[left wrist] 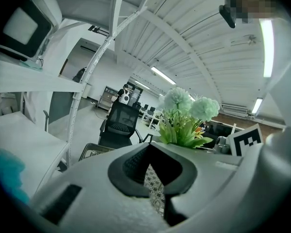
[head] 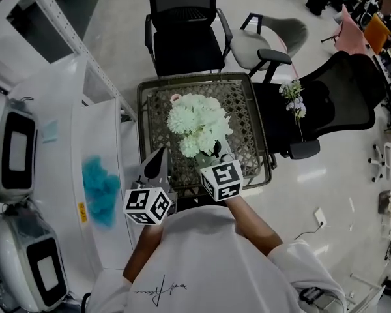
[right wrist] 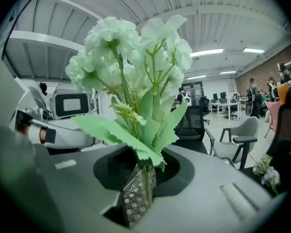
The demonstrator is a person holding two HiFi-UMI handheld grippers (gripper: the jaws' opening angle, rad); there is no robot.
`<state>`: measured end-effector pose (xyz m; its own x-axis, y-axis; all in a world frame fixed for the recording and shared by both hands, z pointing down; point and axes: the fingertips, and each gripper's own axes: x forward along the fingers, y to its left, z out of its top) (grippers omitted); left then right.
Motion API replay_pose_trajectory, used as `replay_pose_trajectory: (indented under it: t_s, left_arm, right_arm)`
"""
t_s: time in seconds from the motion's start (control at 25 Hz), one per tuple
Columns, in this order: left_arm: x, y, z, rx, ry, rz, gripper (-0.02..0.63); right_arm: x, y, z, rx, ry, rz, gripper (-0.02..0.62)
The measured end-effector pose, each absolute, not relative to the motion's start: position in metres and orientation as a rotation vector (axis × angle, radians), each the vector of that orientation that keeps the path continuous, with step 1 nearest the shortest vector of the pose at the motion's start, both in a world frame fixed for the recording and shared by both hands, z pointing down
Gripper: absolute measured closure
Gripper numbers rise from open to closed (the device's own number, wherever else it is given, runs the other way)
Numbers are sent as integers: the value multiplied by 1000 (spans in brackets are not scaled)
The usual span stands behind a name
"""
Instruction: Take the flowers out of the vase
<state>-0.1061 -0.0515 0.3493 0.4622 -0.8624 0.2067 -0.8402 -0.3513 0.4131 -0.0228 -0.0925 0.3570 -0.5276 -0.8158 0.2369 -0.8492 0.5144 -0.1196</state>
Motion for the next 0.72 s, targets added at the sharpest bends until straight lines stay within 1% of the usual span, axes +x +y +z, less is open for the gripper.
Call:
replay_pose_trajectory:
  t_s: [0.32, 0.44, 0.72]
  left_arm:
    - [-97, -38, 345, 2272, -1399, -51, 607]
    - [-95, -35, 343, 2292, -1393, -39, 607]
    - [-95, -38, 341, 2323, -1405, -49, 607]
  right_arm:
    - [-23, -65, 352, 1389, -2638, 352, 506]
    - [-29, -56, 350, 1317, -2698, 417, 508]
    - [-40, -47, 349, 1134, -2792, 452, 518]
